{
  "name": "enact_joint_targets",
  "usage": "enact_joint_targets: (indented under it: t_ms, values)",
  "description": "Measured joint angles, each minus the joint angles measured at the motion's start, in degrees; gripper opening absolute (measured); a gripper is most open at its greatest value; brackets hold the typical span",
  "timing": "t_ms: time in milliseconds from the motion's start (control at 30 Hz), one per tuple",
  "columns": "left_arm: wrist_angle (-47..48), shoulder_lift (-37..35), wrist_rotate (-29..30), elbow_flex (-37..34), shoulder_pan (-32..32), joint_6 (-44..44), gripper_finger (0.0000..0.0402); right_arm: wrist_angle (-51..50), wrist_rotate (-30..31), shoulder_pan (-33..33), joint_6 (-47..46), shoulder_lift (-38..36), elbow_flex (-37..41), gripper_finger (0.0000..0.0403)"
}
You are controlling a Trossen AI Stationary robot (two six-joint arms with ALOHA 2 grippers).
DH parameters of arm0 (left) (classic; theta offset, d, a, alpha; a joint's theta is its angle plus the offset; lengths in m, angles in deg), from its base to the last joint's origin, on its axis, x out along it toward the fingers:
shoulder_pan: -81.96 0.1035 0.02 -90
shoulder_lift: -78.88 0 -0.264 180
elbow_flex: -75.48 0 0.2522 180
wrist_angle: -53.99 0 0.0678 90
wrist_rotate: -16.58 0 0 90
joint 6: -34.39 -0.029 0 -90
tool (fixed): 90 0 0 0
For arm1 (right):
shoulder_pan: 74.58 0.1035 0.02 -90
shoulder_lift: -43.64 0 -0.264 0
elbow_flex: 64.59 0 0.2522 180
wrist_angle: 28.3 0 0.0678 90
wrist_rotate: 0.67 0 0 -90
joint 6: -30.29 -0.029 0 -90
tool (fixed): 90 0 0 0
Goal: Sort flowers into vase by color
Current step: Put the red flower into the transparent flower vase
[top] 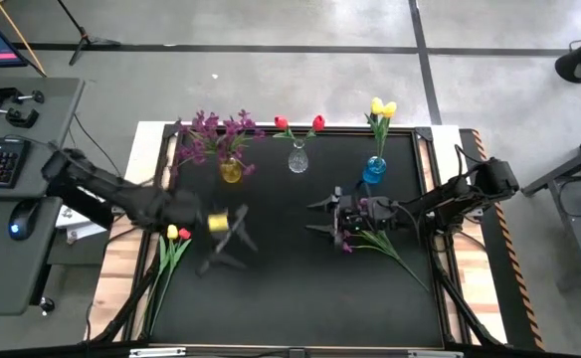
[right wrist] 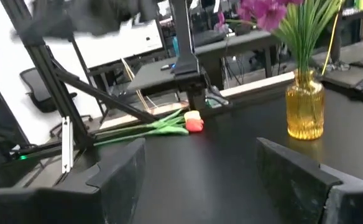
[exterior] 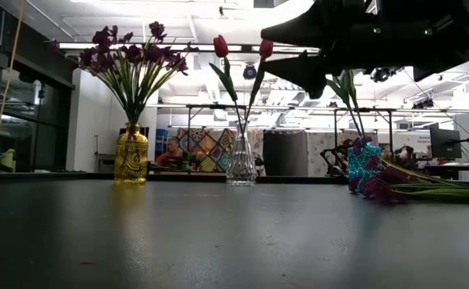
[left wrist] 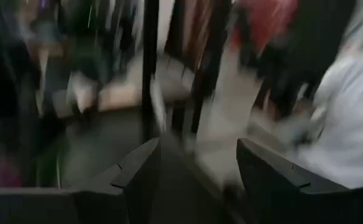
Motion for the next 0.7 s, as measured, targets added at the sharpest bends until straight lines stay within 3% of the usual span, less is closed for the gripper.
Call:
enact_joint_targets:
  t_ms: [100,167,300,400,500,600,700]
  values:
    - [14.22,1.59,16.09,0.02,-9.33,8.02,0.02,-1.99,-0.05,0.0,-0.74,-0.04,0.0,0.0286]
    - [24.66,2.28,24.96,0.0,-14.47,19.43,0.02,-3.05,-0.02,0.0,-0.91,-0.04,0.0,0.0286]
    - [42.56,2.34,32.08,0.01,-22.15,49.69,0.02,-3.93,0.0,0.0,-0.91,-0.04,0.0,0.0286]
    - [52.72,2.61,31.94,0.0,-26.98,70.97,0.02,-3.94,0.0,0.0,-0.77,-0.04,0.0,0.0286]
    - [61.01,4.47,28.35,0.0,-30.3,85.91,0.02,-3.95,0.02,0.0,0.04,-0.04,0.0,0.0286]
    - [66.65,7.59,23.42,0.0,-32.05,94.34,0.02,-3.96,0.04,0.0,0.16,-0.04,0.0,0.0286]
    - [71.27,11.8,17.73,0.0,-32.79,97.4,0.02,-4.0,0.04,0.0,0.17,-0.04,0.0,0.0286]
